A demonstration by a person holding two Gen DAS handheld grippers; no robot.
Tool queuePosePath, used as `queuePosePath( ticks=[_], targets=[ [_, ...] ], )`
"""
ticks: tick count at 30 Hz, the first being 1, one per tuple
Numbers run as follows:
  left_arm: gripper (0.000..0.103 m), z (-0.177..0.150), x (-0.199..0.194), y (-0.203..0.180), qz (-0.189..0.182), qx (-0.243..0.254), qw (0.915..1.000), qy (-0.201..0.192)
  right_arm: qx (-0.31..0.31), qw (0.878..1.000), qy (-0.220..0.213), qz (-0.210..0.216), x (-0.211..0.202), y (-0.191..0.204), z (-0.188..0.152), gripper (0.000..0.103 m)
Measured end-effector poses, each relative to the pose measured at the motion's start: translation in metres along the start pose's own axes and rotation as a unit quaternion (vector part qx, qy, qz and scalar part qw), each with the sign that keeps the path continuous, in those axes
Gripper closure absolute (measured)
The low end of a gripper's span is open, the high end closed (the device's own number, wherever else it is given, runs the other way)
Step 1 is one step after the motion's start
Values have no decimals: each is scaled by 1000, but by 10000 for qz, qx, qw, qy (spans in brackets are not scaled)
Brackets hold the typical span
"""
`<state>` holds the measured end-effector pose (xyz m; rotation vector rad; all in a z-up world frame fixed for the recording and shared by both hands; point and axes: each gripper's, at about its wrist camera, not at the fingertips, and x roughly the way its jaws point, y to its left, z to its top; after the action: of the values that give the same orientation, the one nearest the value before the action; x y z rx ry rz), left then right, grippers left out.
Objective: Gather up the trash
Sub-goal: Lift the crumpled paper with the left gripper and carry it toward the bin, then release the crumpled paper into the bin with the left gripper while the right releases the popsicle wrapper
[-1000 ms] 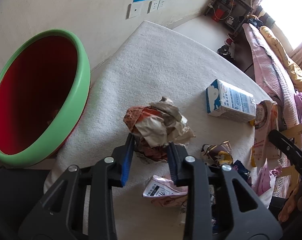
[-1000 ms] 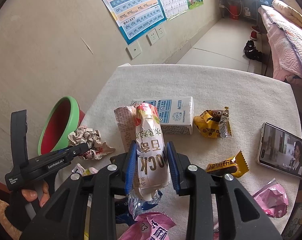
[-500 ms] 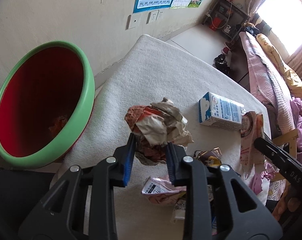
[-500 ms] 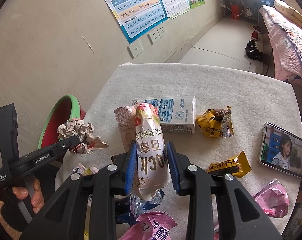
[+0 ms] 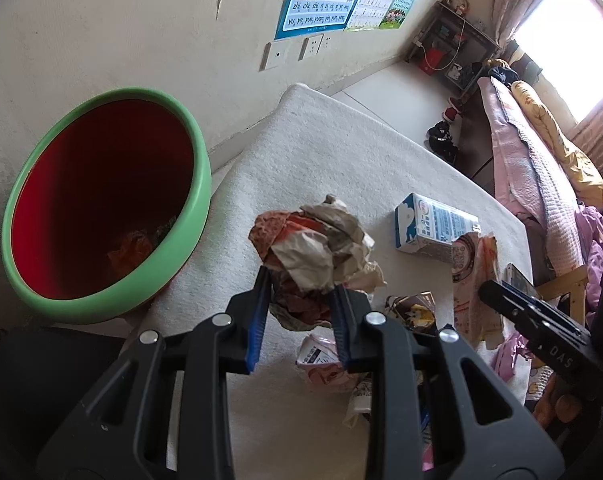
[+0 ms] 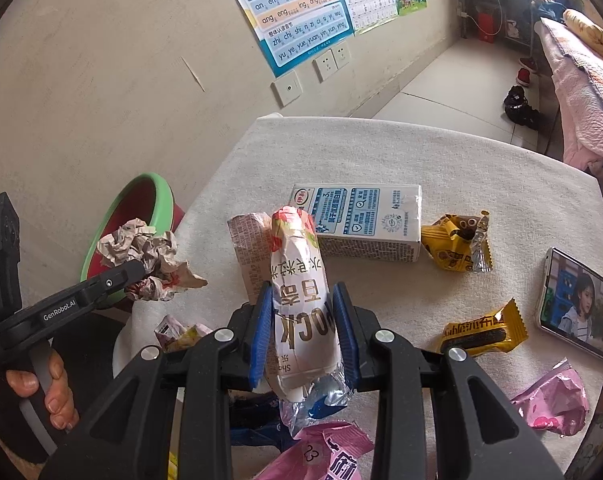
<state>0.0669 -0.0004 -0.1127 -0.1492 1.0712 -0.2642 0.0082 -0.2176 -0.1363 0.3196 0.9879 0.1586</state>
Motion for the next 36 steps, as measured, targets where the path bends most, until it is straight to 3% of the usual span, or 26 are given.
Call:
queuePosePath(
  ticks=[21,36],
  targets=[
    [76,3,-14,16,30,-151,9997,-202,-192,9997,-167,47,-13,12,-3,73],
    [76,6,-38,53,100,-351,9984,-441,-626,9970,-246,384,-23,60,3,73]
  ],
)
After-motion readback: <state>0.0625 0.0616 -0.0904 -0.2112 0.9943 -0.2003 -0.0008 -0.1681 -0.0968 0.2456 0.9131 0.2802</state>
